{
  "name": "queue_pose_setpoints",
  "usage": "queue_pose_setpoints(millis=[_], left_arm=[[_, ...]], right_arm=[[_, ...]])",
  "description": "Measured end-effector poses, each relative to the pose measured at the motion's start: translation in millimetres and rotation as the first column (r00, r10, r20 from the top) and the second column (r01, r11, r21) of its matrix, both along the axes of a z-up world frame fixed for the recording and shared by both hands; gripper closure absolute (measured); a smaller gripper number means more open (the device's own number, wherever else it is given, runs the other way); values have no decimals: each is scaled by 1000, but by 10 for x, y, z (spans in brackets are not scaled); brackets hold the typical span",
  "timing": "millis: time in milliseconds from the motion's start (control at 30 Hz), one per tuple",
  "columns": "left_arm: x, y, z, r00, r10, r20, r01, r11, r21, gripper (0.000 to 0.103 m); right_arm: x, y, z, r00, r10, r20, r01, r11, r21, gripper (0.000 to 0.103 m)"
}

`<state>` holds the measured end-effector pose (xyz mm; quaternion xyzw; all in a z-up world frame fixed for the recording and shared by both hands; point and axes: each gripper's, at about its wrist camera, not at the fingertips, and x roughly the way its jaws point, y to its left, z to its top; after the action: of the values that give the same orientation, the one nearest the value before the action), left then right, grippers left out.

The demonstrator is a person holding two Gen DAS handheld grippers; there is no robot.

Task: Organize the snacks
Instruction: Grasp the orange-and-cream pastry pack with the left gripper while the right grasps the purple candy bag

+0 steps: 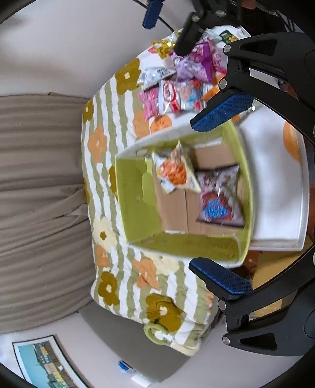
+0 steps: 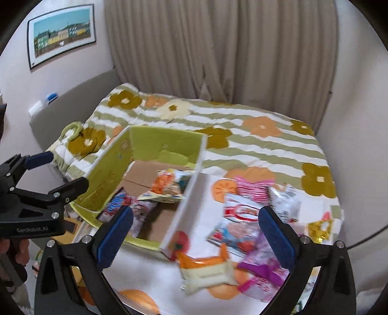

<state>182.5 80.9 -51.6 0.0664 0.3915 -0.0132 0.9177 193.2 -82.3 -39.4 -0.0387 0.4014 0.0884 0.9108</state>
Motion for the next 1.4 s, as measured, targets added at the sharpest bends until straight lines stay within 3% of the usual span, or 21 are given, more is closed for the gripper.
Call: queue_pose_setpoints(millis=[233, 533, 800, 1000, 1300, 1400], left_arm=[[-233, -561, -303, 996, 30, -82, -34, 998, -58, 0], [-292, -1052, -949, 976, 69, -206, -99, 985, -138, 0], [-78, -1351, -1516, 948, 105, -299, -161, 972, -171, 0], [93, -1427, -1823, 918, 148, -369, -246, 940, -236, 0], [260, -1593, -2155, 887, 196, -419, -294, 938, -183, 0], [263, -1580, -2184, 891, 197, -409, -297, 935, -196, 0]], right_arm=[[-201, -695, -107, 999, -28, -34, 28, 1000, -13, 0], [-286, -1324, -579, 993, -41, -109, 45, 998, 33, 0], [-172, -1552, -1028, 986, 2, -164, 11, 997, 78, 0], [-44, -1636, -1267, 981, 18, -196, 3, 995, 103, 0], [134, -1685, -1459, 978, 40, -204, -10, 989, 146, 0], [182, -1687, -1512, 978, 47, -206, -15, 989, 150, 0]])
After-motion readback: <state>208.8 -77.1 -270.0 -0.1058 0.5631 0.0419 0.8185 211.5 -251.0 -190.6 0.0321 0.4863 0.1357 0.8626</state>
